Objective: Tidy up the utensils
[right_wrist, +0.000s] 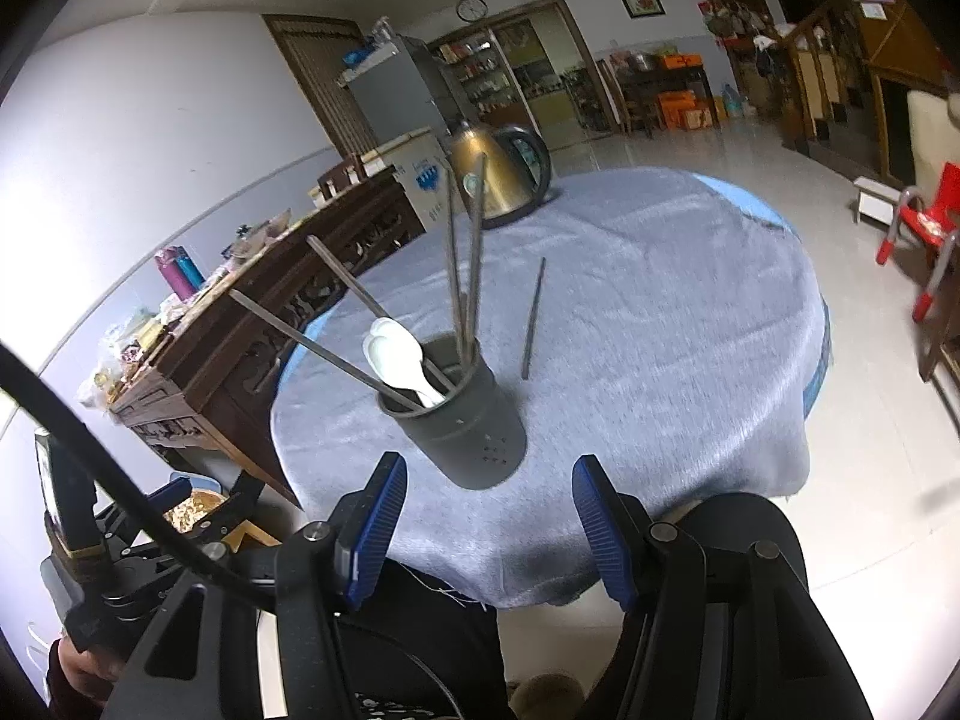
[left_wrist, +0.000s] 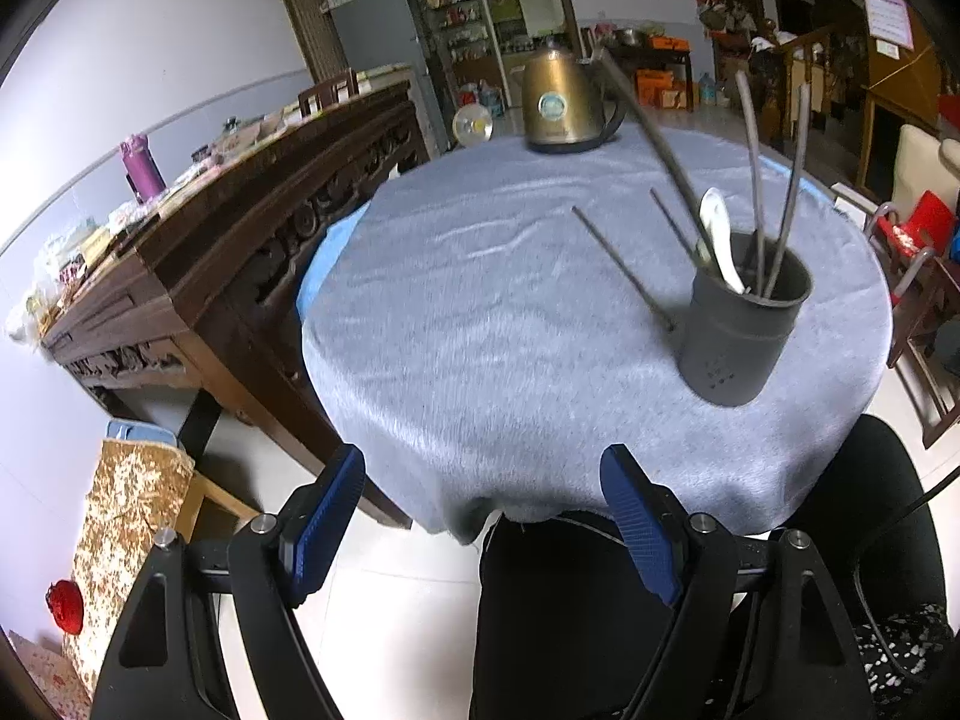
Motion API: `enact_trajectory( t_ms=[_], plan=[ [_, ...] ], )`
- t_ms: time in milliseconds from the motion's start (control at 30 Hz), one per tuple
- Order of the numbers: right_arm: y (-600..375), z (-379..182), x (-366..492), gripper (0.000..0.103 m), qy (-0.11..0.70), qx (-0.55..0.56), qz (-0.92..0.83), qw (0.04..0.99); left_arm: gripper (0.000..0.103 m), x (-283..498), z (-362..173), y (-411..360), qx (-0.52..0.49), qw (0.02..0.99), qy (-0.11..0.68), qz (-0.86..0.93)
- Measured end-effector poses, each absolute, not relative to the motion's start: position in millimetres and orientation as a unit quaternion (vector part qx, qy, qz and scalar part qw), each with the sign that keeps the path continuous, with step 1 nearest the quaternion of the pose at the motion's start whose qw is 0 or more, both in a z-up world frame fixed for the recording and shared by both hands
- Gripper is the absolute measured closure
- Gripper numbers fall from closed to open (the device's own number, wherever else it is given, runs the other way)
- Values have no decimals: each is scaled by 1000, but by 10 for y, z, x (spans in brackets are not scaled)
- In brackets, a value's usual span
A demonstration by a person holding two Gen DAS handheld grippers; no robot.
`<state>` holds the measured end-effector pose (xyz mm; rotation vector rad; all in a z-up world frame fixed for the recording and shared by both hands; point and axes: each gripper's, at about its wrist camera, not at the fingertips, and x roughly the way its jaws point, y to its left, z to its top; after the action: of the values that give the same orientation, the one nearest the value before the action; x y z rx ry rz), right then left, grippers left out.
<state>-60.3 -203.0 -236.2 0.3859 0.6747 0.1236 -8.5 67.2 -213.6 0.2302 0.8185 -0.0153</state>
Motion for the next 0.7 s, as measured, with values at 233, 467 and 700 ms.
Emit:
enact_trajectory(
  t_ms=[233, 467, 700],
  plan=[
    [-2170, -2664, -444, 42, 365, 225, 54, 902, 22, 14, -2333, 651, 122, 897, 424, -2],
    [-2172, -2809, -359, 42, 379, 234, 57, 894, 22, 135, -2417, 712, 128, 891, 435, 8],
    [-2283, -2926, -258, 42, 386, 240, 42, 890, 22, 395, -2472, 907, 124, 888, 440, 43]
  ],
)
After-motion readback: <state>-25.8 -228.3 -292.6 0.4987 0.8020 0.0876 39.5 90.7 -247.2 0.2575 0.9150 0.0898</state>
